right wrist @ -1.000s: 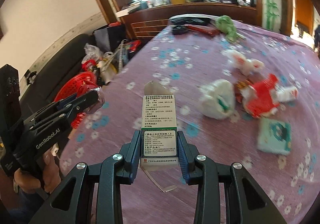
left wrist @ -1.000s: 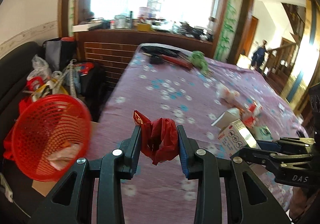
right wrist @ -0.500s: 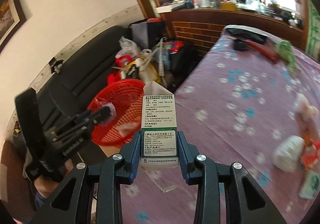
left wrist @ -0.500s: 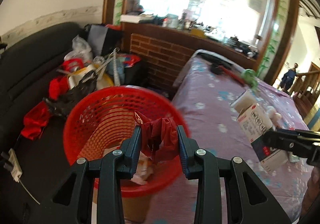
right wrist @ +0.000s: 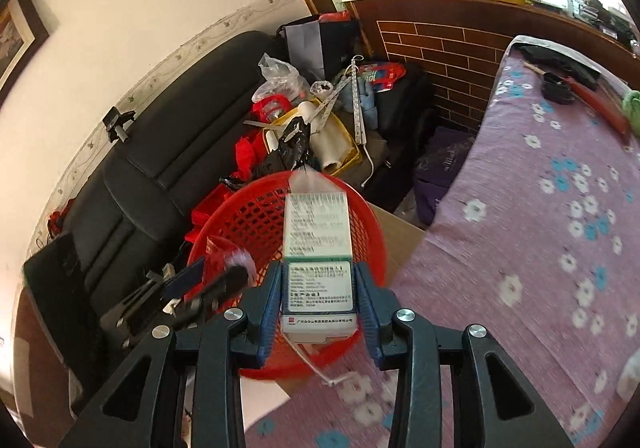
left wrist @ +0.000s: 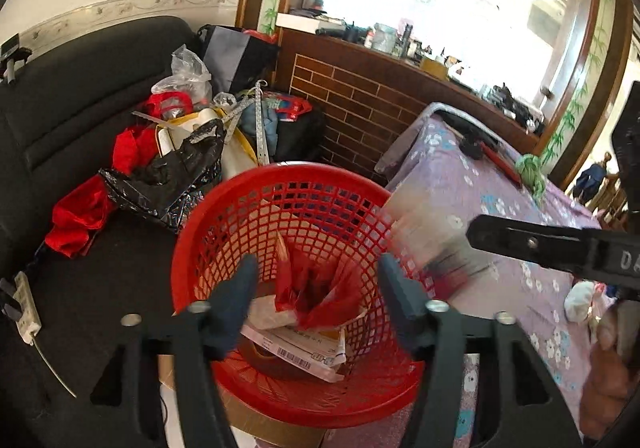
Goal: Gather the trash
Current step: 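Release the red wrapper into the red basket while the right gripper drops the box in, then grasp the white cloth bundle on the bed with the left gripper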
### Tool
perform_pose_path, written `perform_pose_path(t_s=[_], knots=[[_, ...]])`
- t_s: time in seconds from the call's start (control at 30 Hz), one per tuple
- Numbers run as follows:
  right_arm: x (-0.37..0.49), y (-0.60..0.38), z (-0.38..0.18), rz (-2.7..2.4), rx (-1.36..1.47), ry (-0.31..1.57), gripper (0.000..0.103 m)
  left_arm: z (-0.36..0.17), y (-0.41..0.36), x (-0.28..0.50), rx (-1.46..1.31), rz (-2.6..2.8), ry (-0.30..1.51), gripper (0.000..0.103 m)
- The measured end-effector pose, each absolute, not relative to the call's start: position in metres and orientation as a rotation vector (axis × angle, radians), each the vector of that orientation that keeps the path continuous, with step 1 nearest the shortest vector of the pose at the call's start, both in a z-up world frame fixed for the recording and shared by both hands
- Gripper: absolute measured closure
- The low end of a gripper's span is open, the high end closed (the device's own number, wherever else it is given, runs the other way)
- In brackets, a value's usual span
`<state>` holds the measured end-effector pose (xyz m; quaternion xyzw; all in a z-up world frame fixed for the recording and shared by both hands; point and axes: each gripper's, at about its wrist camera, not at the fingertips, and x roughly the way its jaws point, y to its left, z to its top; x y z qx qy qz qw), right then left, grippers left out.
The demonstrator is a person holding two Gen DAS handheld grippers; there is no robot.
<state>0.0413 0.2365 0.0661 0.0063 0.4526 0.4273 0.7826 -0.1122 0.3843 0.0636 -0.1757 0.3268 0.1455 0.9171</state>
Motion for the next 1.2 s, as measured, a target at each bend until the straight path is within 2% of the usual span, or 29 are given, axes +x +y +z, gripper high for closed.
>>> perform_pose_path(t_s=[0.27,0.33,0.43,0.97,1.2], knots=[[0.033,0.2,0.08,0.881,0.044,0.919,0.057,0.072,0.375,-0.123,-0.375,0.267,0.645,0.038],[0.026,0.182,0.083,0.862,0.044,0.902,0.049,0.075,0.364,-0.122,-0.368,0.246,0.639,0.038],[0.017,0.154,0.082,0.829,0.052,0.89,0.044,0.08,0.343,-0.12,-0.346,0.207,0.638,0.038],[-0.004,-0.029,0.057,0.579,0.178,0.906,0.043,0.082,0.21,-0.086,-0.208,0.008,0.722,0.038],[0.016,-0.145,0.044,0.378,0.293,0.892,0.042,0.085,0.14,-0.064,-0.124,-0.097,0.779,0.033]])
